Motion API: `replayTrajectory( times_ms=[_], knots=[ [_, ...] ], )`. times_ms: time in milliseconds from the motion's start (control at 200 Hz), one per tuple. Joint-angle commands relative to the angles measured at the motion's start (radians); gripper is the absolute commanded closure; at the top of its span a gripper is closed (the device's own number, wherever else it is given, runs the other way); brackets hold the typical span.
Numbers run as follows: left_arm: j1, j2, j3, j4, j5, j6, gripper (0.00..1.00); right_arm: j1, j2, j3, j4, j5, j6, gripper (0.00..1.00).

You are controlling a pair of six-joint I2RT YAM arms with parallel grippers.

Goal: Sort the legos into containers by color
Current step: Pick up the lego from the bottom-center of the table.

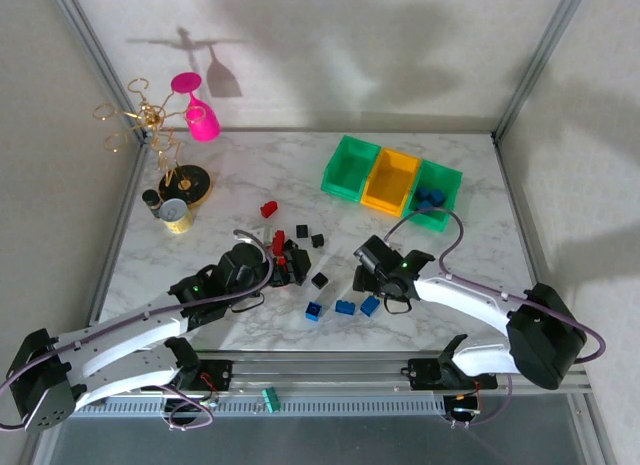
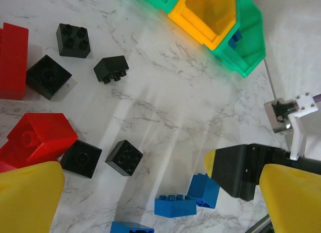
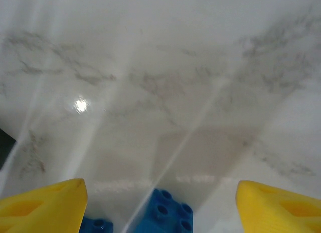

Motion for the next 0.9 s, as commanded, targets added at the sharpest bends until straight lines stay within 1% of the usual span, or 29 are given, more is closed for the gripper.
replayTrajectory(
  times_ms=[0,185,355,736,891],
  knots=[
    [-0.014,-0.018,-0.017,-0.013,0.001,-0.002,0.0,0.03,-0.017,-0.037,-0.01,0.033,0.145,0.22],
    [-0.02,0.006,-0.019,0.0,0.003,-0.006,0.0,0.077,-0.012,-0.062,0.061,-0.001,0.199,0.26],
    [-0.028,0.02,-0.016,0.009,-0.001,-0.005,0.0,0.122,0.036,-0.055,0.056,0.03,0.226,0.32],
    [-0.03,0.026,-0.011,0.008,-0.006,-0.005,0.0,0.142,0.054,-0.074,0.073,0.039,0.238,0.47],
    [-0.032,0.034,-0.005,0.009,-0.001,-0.005,0.0,0.141,0.059,-0.064,0.064,0.05,0.227,0.54]
  ],
)
